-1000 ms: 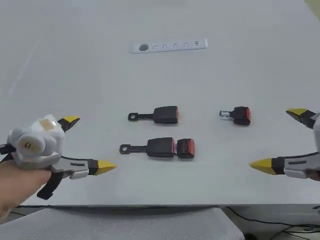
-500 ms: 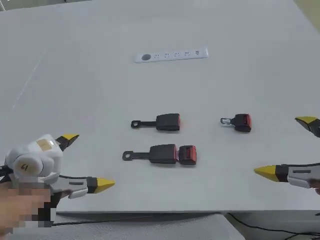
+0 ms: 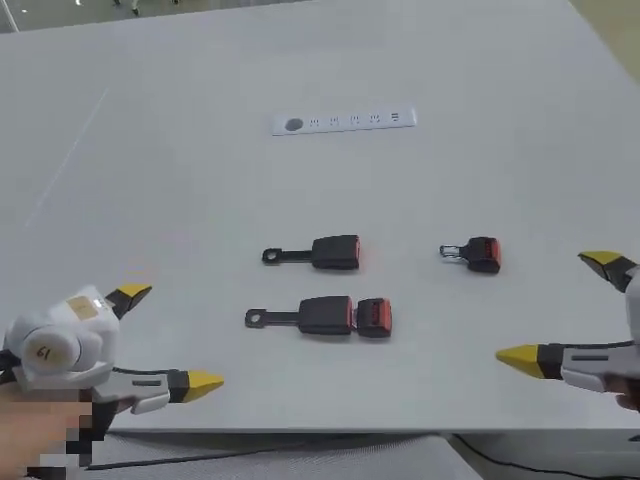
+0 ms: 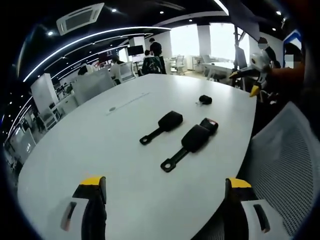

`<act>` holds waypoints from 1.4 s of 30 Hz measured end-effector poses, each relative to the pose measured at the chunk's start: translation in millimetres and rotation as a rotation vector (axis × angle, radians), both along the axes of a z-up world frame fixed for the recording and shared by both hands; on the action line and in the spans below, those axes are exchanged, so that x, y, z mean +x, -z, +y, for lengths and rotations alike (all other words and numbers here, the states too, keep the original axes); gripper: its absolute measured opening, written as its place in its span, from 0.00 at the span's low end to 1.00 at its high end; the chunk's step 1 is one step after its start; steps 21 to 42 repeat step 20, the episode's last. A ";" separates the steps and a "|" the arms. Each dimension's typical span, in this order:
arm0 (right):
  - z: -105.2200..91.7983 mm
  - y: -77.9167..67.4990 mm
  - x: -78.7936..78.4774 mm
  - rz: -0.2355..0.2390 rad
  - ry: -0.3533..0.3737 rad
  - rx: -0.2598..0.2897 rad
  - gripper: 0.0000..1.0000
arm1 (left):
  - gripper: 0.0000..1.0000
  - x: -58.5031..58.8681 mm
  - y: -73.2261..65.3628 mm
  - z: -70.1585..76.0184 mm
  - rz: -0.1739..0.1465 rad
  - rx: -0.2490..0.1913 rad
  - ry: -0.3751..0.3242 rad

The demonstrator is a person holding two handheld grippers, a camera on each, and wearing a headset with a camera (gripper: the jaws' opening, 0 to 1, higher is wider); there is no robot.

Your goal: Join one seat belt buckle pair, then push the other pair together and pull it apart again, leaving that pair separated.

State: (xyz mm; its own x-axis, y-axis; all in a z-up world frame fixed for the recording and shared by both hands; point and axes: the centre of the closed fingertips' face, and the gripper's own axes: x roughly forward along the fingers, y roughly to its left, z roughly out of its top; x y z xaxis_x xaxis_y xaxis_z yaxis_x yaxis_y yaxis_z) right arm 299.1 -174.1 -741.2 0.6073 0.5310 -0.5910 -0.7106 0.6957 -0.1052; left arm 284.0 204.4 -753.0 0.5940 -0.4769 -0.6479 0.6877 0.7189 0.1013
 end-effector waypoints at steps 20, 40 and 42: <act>-2.3 0.4 -4.8 0.002 0.017 -0.009 1.00 | 1.00 -0.9 -0.8 1.2 -0.006 0.001 -0.003; -2.3 0.4 -4.8 0.002 0.017 -0.009 1.00 | 1.00 -0.9 -0.8 1.2 -0.006 0.001 -0.003; -2.3 0.4 -4.8 0.002 0.017 -0.009 1.00 | 1.00 -0.9 -0.8 1.2 -0.006 0.001 -0.003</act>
